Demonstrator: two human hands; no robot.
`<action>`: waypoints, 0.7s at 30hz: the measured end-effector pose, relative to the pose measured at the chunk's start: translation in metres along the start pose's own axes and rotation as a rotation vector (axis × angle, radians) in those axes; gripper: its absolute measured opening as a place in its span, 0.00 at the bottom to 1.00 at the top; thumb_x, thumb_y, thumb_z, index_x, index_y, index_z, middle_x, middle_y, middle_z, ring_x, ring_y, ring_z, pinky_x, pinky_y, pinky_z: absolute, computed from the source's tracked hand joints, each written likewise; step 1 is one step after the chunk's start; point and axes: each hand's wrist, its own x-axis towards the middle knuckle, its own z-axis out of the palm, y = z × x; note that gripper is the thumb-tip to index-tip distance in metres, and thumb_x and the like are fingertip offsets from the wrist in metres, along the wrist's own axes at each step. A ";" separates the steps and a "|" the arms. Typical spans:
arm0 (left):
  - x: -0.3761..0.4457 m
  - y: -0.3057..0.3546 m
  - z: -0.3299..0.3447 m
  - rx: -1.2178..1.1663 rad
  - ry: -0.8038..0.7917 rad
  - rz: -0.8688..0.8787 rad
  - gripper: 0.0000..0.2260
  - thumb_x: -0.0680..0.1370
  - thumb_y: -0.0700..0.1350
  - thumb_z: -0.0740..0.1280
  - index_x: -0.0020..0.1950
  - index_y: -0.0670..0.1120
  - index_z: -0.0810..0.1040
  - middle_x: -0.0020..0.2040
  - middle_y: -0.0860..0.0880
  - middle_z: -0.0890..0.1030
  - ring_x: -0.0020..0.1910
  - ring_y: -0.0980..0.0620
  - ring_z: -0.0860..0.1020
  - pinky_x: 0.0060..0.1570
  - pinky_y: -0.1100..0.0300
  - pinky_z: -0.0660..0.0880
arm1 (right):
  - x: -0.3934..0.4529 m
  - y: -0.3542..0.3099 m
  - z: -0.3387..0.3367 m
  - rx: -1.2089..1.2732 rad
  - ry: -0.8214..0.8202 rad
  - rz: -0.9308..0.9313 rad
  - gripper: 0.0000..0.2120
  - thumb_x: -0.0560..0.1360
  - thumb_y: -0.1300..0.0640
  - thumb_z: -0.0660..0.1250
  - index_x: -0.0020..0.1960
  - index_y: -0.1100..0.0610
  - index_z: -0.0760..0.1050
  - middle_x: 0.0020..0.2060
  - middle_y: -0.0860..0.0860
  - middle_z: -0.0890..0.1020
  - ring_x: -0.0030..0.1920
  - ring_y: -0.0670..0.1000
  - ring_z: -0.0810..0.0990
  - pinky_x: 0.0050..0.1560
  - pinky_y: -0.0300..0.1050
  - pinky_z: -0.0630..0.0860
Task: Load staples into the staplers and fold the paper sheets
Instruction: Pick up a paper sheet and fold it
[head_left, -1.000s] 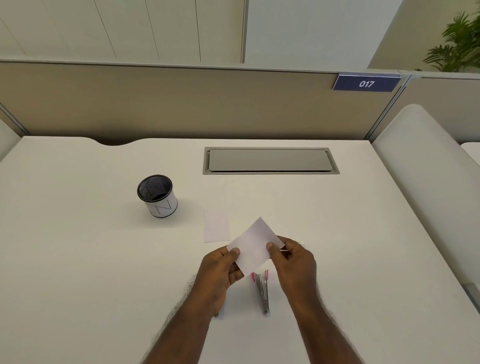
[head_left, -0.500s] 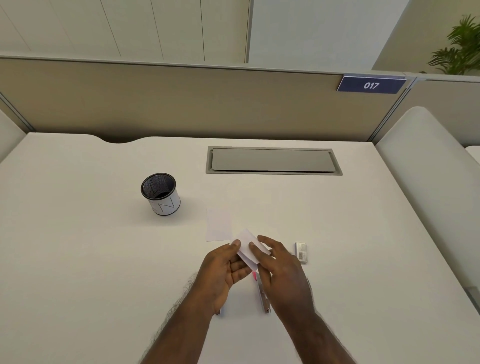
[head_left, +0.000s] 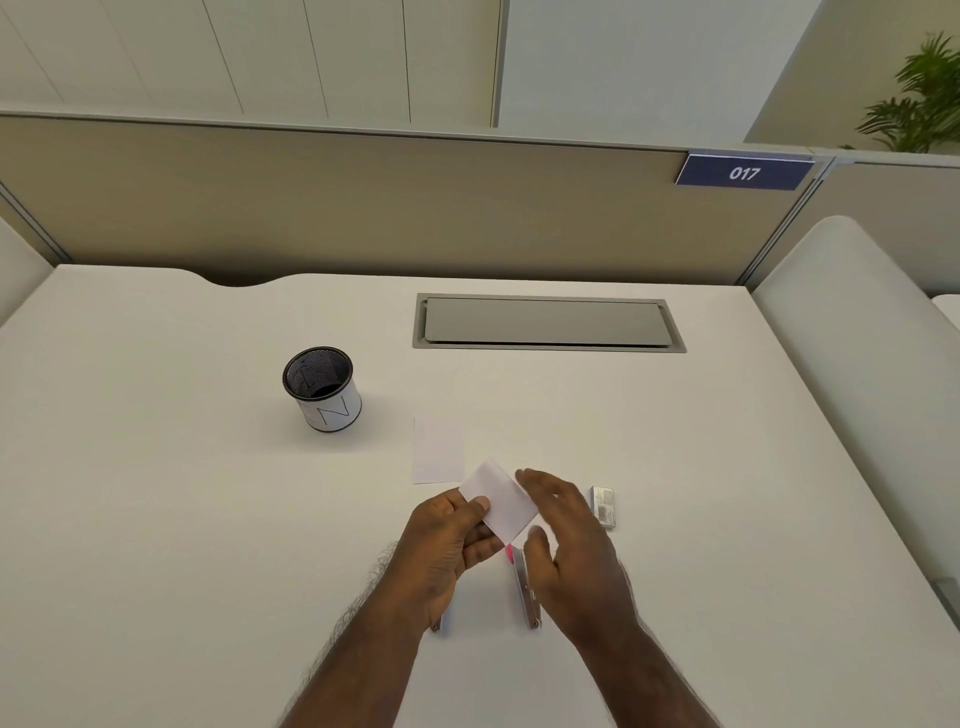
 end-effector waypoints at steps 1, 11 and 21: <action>0.001 0.000 0.000 0.003 -0.001 0.001 0.08 0.80 0.39 0.64 0.57 0.38 0.78 0.50 0.40 0.85 0.50 0.42 0.85 0.45 0.54 0.83 | 0.001 -0.001 -0.001 0.059 0.038 0.044 0.21 0.76 0.54 0.59 0.68 0.41 0.69 0.64 0.33 0.71 0.60 0.37 0.74 0.54 0.33 0.74; 0.000 0.000 -0.001 -0.020 -0.074 -0.002 0.07 0.81 0.38 0.62 0.53 0.40 0.79 0.51 0.41 0.86 0.51 0.43 0.84 0.41 0.57 0.81 | 0.024 -0.001 -0.009 0.426 -0.023 0.477 0.05 0.75 0.52 0.69 0.42 0.49 0.82 0.35 0.44 0.85 0.33 0.44 0.83 0.42 0.47 0.81; -0.005 0.001 -0.001 -0.026 -0.074 0.002 0.08 0.80 0.37 0.63 0.56 0.38 0.79 0.51 0.41 0.86 0.51 0.43 0.85 0.41 0.58 0.81 | 0.023 -0.001 -0.011 0.469 -0.032 0.505 0.06 0.75 0.54 0.70 0.40 0.50 0.83 0.32 0.49 0.85 0.32 0.44 0.81 0.44 0.50 0.82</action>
